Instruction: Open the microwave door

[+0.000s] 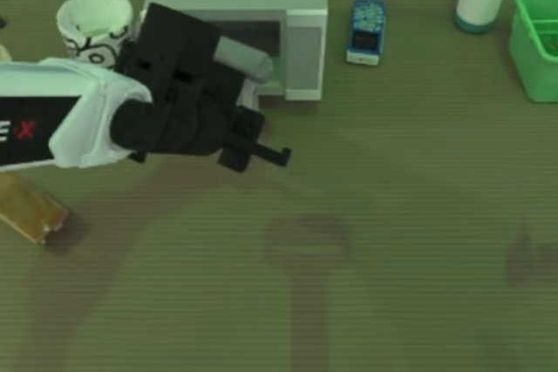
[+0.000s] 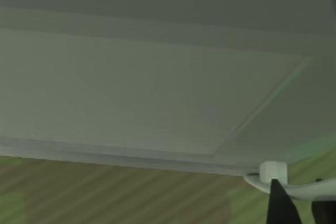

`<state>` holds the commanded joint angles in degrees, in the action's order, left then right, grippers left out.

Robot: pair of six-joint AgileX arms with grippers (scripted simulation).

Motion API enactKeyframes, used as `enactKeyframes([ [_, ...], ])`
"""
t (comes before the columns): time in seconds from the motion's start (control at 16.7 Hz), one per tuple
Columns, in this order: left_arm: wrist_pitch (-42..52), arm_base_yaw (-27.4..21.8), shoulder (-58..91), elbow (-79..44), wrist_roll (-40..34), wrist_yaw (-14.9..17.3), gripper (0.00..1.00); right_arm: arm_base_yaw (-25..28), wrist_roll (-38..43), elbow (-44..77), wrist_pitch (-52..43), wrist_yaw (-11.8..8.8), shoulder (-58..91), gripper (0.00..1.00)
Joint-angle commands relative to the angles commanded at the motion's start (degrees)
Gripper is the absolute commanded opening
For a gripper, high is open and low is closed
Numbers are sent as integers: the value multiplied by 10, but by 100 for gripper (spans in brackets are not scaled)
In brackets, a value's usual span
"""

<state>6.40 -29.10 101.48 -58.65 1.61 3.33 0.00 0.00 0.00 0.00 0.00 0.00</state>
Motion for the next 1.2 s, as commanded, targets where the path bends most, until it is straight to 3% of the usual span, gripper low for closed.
enactKeyframes([
  [1.2, 0, 11, -10, 12, 26, 23, 0, 0, 0, 0, 0, 0, 0, 100],
])
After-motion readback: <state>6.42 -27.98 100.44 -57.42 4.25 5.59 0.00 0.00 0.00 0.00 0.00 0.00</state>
